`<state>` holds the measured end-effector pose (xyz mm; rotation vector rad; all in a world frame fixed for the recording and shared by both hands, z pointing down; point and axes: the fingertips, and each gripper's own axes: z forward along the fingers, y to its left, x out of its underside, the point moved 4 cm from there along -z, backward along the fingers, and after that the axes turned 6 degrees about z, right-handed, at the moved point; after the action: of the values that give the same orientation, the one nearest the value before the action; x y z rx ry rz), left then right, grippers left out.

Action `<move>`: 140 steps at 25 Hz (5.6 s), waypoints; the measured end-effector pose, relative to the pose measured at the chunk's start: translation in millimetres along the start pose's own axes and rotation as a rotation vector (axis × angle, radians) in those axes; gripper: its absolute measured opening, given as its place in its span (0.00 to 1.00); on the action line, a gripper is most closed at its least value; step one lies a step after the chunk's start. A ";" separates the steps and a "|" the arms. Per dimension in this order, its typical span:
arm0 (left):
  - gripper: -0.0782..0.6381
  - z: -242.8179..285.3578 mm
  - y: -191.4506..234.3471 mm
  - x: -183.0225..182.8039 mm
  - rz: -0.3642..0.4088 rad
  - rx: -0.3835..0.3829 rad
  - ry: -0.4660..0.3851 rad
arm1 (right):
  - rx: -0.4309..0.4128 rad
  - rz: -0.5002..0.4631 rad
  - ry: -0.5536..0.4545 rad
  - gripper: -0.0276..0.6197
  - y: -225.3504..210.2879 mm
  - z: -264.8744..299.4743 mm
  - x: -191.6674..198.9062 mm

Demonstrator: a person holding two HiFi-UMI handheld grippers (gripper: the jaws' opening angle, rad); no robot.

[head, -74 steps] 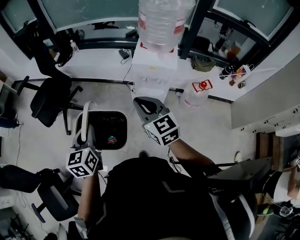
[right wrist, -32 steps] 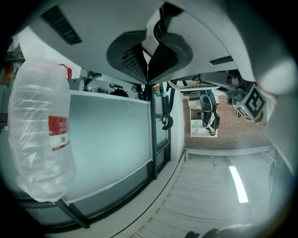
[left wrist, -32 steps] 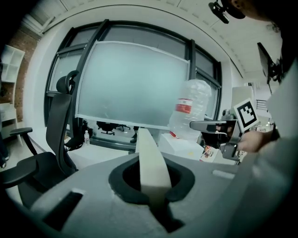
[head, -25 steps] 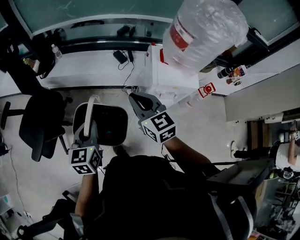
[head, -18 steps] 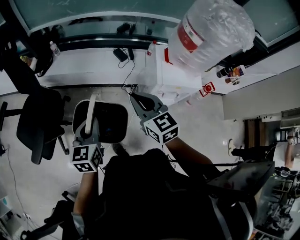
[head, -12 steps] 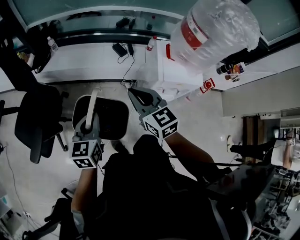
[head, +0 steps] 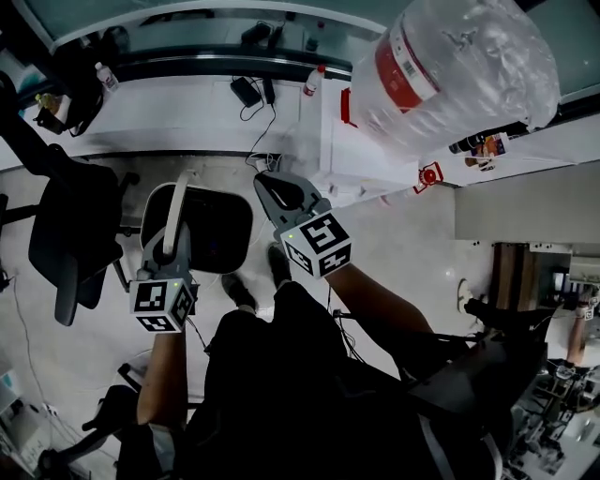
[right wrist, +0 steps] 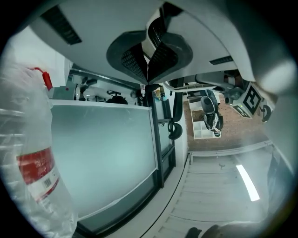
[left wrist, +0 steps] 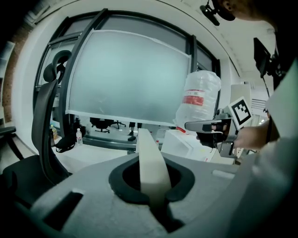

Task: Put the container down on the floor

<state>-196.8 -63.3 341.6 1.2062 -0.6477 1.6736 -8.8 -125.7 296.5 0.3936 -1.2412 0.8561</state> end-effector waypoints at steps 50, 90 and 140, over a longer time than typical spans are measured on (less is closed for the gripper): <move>0.13 230.8 45.8 243.3 -0.036 -0.099 0.155 | 0.102 0.085 0.187 0.05 -107.8 137.0 252.5; 0.13 360.5 52.4 428.4 -0.092 -0.109 0.303 | 0.086 0.165 0.304 0.05 -148.0 167.4 378.5; 0.32 301.7 41.8 503.5 -0.075 -0.120 0.516 | -0.022 0.150 0.351 0.05 -121.5 161.2 395.7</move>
<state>-143.3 -137.0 923.0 0.6615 -0.3684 1.7590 5.6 -174.9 737.7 0.1241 -0.9611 0.9910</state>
